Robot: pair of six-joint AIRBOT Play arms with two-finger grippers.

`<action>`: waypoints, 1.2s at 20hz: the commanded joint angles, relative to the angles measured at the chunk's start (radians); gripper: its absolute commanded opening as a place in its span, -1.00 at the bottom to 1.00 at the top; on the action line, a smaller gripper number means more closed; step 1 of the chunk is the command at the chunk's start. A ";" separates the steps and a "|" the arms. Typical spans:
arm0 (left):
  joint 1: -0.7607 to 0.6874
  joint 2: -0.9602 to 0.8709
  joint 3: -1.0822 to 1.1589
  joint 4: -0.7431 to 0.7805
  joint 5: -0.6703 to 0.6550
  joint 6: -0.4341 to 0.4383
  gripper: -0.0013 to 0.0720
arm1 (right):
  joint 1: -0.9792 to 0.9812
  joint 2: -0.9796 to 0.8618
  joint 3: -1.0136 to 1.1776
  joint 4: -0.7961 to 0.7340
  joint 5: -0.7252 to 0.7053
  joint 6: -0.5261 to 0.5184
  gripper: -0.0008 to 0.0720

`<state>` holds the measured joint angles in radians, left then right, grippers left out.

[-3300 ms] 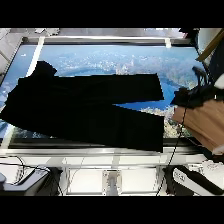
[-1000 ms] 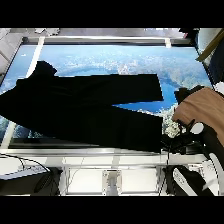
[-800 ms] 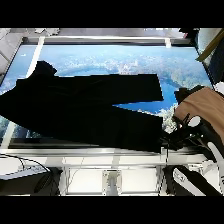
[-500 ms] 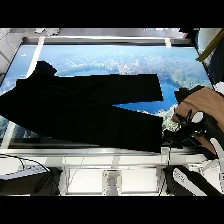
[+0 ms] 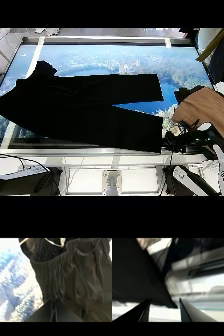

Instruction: Fold the clothes and pants, and hang the long-sleeved shirts on hangers.

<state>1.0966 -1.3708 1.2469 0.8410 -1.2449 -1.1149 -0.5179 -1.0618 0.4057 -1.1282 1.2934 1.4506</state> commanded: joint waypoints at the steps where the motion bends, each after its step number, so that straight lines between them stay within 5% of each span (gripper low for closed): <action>1: 0.000 0.001 0.000 0.000 -0.006 0.000 -0.92 | -0.018 -0.033 -0.009 -0.001 -0.071 0.004 0.09; 5: 0.000 0.001 0.000 0.000 -0.010 -0.005 -0.92 | 0.014 -0.126 -0.009 0.019 -0.066 -0.019 -0.01; 9: 0.003 0.010 0.001 0.000 -0.040 -0.008 -0.92 | 0.058 -0.128 -0.003 0.064 0.013 -0.042 -0.94; 14: 0.014 0.121 0.004 0.074 -0.056 -0.008 -0.93 | 0.057 0.044 0.147 0.059 0.177 -0.070 -0.94; 19: -0.049 0.193 0.023 0.141 0.057 -0.139 -0.94 | 0.057 0.080 0.482 0.060 0.105 0.024 -0.95; 24: -0.282 0.113 0.156 0.375 0.298 -0.444 -0.94 | 0.058 -0.211 0.784 0.162 -0.008 0.056 -0.94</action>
<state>0.9264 -1.2221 1.3342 1.0649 -1.0939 -1.3666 -0.4614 -1.1381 1.0218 -1.0397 1.3582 1.4807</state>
